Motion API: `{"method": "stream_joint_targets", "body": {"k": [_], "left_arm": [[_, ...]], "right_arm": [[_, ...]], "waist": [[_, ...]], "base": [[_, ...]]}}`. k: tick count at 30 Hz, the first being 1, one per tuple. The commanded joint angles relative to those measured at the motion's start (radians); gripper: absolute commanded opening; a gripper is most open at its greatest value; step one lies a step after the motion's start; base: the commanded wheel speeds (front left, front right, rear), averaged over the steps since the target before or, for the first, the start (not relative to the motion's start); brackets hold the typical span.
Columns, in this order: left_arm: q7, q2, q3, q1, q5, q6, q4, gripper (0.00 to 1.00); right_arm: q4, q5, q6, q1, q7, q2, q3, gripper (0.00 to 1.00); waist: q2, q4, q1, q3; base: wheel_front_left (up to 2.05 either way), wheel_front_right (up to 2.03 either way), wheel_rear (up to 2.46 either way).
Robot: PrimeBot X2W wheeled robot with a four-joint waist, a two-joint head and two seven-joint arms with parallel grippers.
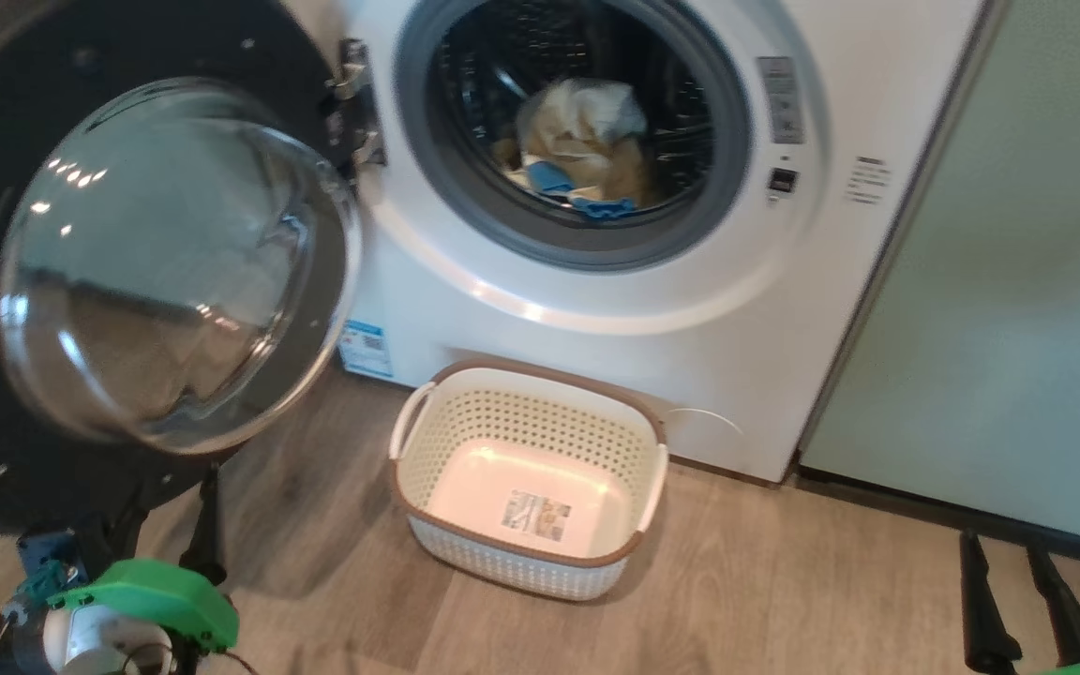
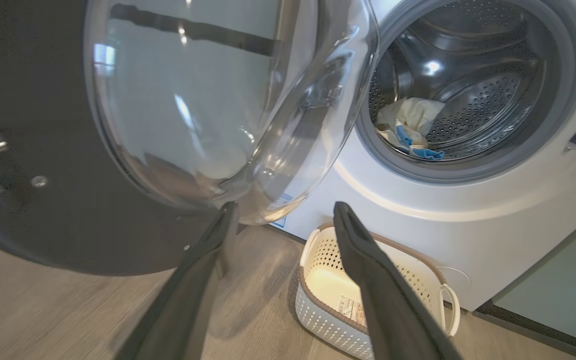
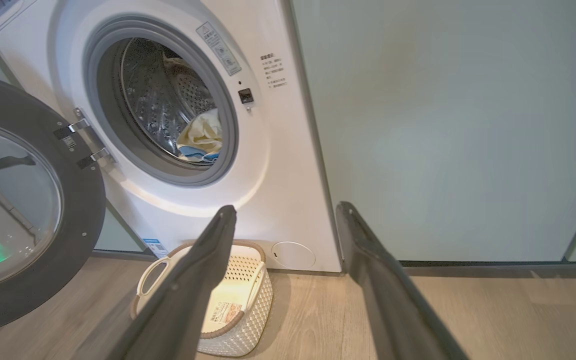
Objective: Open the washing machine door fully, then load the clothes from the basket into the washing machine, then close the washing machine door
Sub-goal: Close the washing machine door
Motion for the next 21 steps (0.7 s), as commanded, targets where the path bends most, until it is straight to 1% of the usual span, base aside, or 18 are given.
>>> {"method": "stream_joint_targets", "body": {"k": [1, 13, 21], "left_arm": [[-0.008, 0.029, 0.038, -0.061, 0.0, -0.001, -0.023, 1.0], [-0.008, 0.021, 0.035, -0.104, 0.012, -0.001, 0.004, 1.0], [-0.008, 0.006, 0.037, -0.121, 0.018, -0.001, 0.003, 1.0]], "right_arm": [[-0.034, 0.0, -0.003, -0.033, -0.01, -0.014, 0.022, 1.0], [-0.033, 0.001, -0.003, -0.055, -0.01, 0.0, 0.023, 1.0], [-0.038, 0.0, -0.003, -0.067, -0.01, -0.004, 0.019, 1.0]], "waist": [[0.0, 0.042, 0.0, 0.004], [0.0, 0.212, 0.0, 0.021], [0.0, 0.32, 0.0, 0.037]], "base": [[0.0, 0.0, 0.0], [0.0, 0.0, 0.0], [0.0, 0.0, 0.0]]}}
